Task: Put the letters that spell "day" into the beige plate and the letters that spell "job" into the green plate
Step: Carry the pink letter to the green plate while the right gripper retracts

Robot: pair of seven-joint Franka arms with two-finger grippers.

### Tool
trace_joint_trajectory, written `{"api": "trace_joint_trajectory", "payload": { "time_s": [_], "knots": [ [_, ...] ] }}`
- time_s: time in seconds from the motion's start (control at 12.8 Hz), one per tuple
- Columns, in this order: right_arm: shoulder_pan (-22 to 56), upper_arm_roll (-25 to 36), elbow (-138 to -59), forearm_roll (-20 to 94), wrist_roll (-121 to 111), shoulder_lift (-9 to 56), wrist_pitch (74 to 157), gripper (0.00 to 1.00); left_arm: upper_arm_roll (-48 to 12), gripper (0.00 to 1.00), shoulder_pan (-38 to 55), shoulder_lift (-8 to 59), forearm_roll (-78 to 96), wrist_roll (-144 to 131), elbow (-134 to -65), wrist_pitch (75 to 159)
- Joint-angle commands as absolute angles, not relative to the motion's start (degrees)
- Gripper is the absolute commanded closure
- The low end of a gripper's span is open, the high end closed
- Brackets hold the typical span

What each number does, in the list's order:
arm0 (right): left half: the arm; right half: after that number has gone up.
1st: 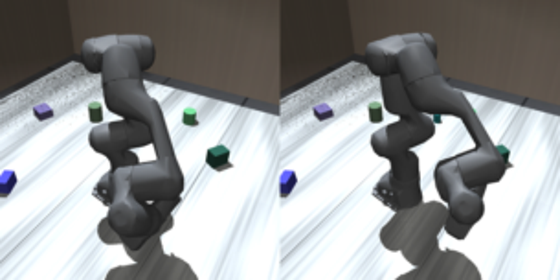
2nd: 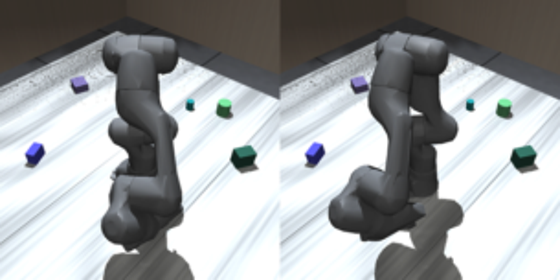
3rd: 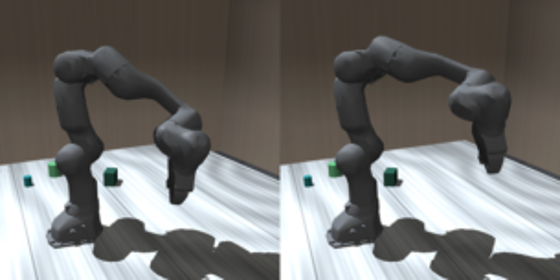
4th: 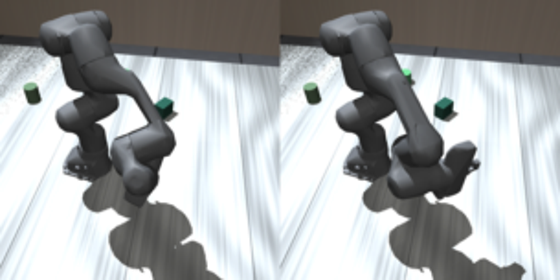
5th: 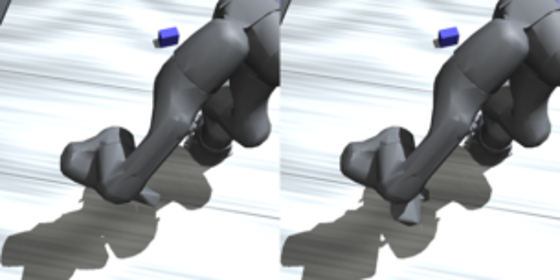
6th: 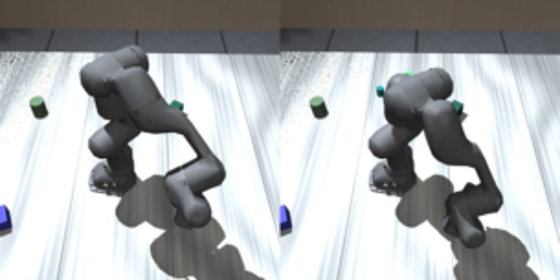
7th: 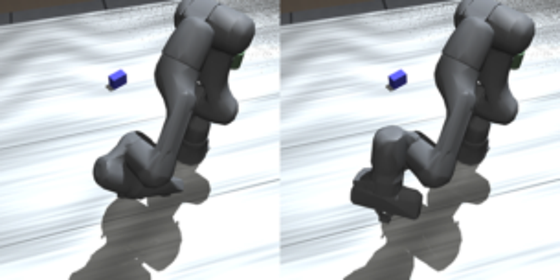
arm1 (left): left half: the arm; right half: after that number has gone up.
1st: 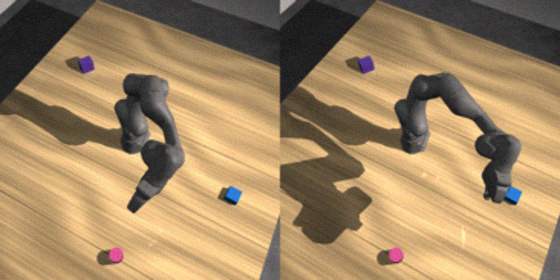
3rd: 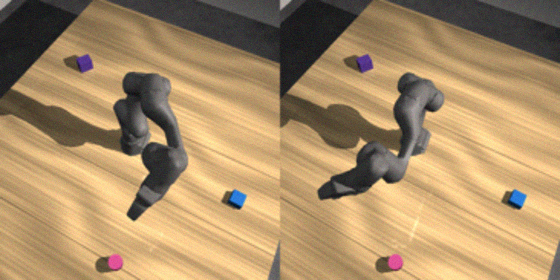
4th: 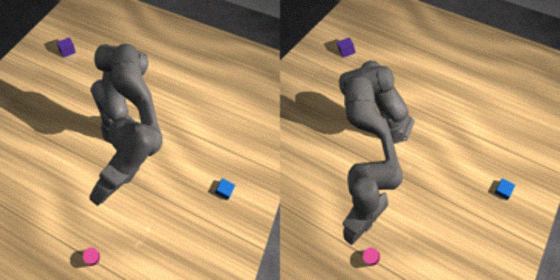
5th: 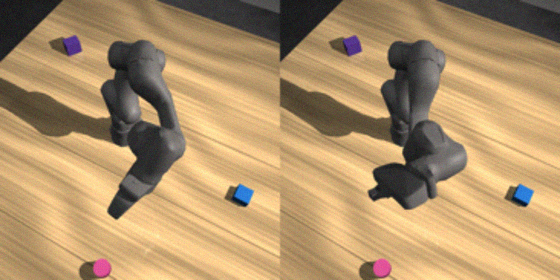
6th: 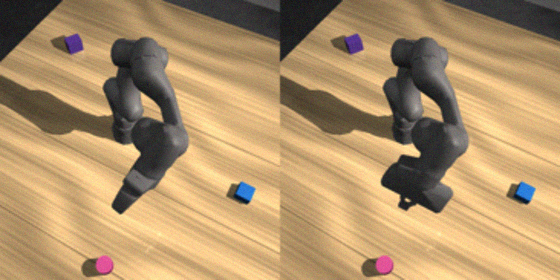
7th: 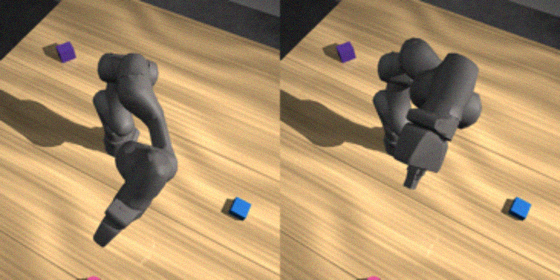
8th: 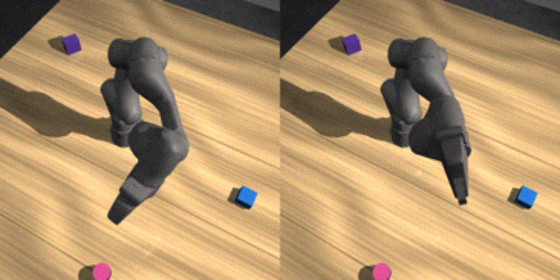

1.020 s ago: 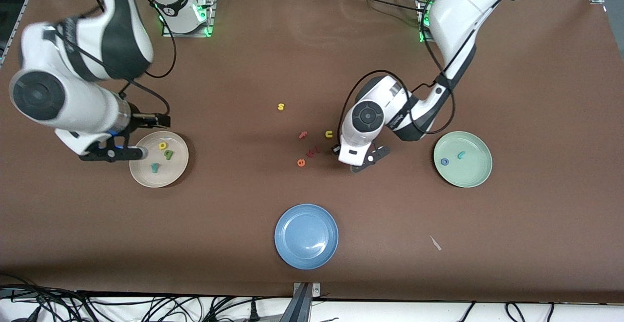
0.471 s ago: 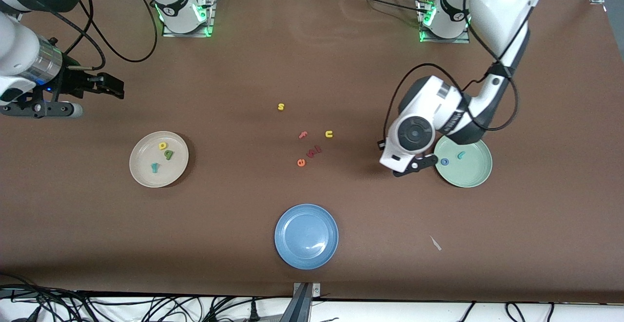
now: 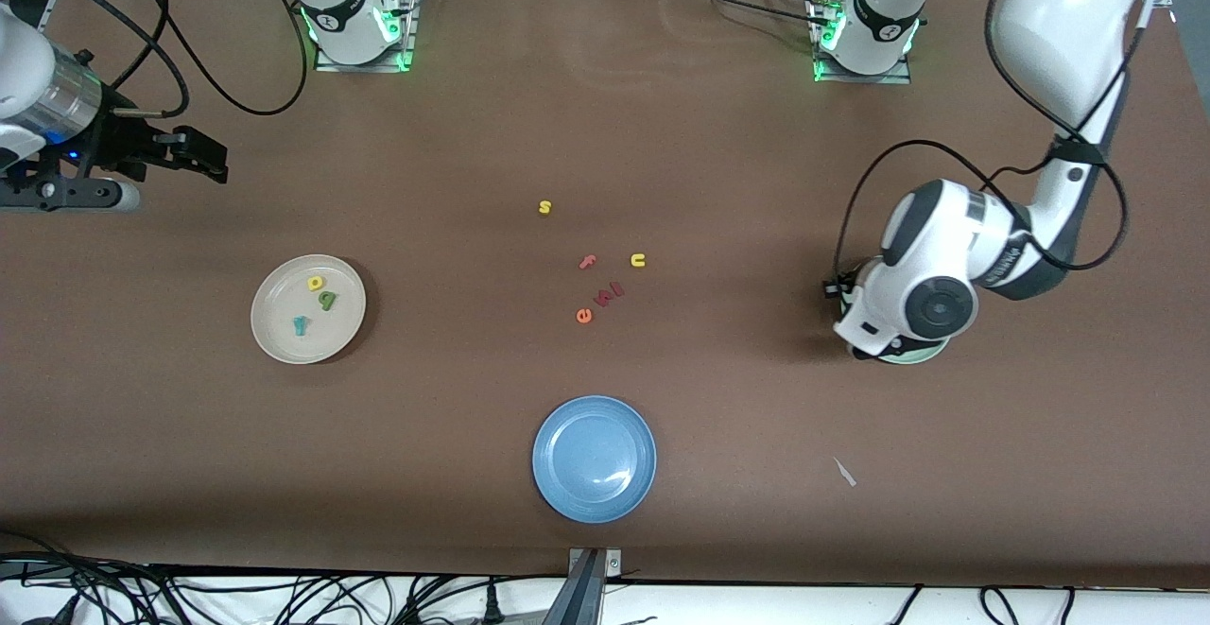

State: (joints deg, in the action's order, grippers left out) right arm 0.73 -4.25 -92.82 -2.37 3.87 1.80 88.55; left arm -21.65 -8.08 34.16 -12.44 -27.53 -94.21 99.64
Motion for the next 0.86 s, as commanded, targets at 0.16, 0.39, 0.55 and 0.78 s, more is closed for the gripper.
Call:
{"api": "trace_joint_trajectory", "payload": {
  "time_s": [0.16, 0.39, 0.55, 0.78],
  "knots": [
    [-0.35, -1.85, -94.04, -1.67, 1.40, 0.61, 89.38, 0.00, -22.32, 1.00, -11.51, 32.96, -14.76, -21.88, -104.47, 110.45],
    [-0.53, -1.58, -93.87, -1.93, 3.08, 0.97, 90.17, 0.00, -22.41, 1.00, -13.01, 33.48, -19.16, -21.80, -107.31, 114.77],
    [-0.53, -1.58, -93.96, -1.93, 3.34, 1.23, 89.91, 0.00, -22.41, 0.97, -13.01, 33.92, -19.16, -21.88, -107.40, 115.14],
    [-0.53, -1.58, -93.87, -1.50, 2.81, 1.49, 90.00, 0.00, -22.50, 0.00, -13.01, 33.05, -19.16, -21.88, -107.05, 114.26]
  ]
}}
